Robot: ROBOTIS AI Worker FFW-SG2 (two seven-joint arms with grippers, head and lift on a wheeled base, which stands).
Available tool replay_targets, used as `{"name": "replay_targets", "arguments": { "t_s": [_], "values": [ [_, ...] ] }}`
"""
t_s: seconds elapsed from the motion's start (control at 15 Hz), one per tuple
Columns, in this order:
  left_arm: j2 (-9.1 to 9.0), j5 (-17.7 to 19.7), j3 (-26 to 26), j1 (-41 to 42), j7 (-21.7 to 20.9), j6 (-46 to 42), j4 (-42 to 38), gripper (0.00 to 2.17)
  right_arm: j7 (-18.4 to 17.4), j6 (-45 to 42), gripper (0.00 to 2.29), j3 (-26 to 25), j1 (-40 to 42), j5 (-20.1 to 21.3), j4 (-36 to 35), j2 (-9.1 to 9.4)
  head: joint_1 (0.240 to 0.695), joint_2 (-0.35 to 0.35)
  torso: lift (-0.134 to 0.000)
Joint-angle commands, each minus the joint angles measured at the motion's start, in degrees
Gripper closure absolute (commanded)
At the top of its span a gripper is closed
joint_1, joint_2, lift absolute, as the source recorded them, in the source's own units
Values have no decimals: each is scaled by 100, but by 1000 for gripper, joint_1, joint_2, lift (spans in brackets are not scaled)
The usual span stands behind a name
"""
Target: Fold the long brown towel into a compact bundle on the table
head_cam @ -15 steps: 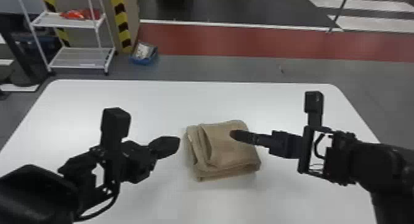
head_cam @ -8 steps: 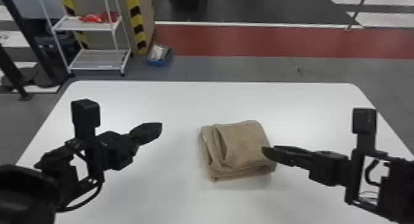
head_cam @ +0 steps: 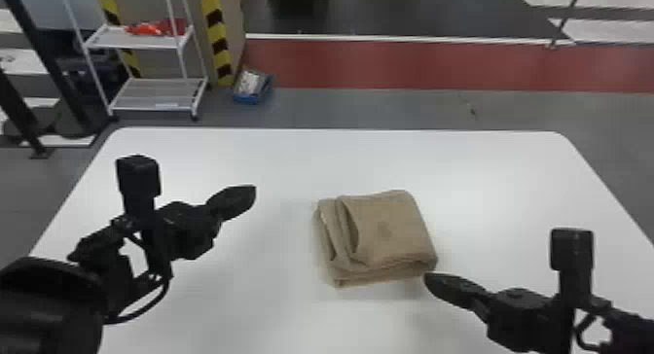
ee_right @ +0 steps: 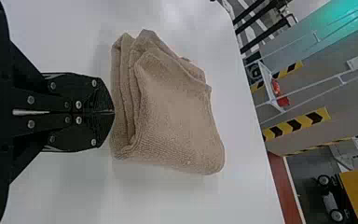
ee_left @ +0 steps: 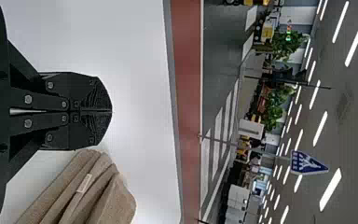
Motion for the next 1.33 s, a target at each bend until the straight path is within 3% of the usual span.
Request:
{"name": "replay_targets", "arguments": {
  "t_s": [0.0,0.2,0.47,0.8,1.0,1.27],
  "values": [
    [9,20,6,-11,-1,-3,11,1258,-10,-128,2081,64,-229,7,393,10,695,-21,-123],
    [0,29,-3,-20,-9,-56,55,1258,-45,-251,2078,292,-827,95,1114,19,695,-21,-123],
    [9,29,-30,-20,-9,-126,55,1258,-317,-286,2078,740,-1838,534,1975,37,695,-11,-123],
    [0,29,-153,-116,-18,-179,196,1258,-326,-831,2078,1153,-3420,727,3671,54,695,-9,-123],
    [0,11,-240,-178,-18,-390,389,1258,-27,-708,2074,846,-2804,525,3127,28,695,-3,-123],
    [-18,-59,-513,-486,-9,-794,1013,1258,377,-655,2074,-376,-1688,-37,2054,-51,695,-29,-123]
  ]
}}
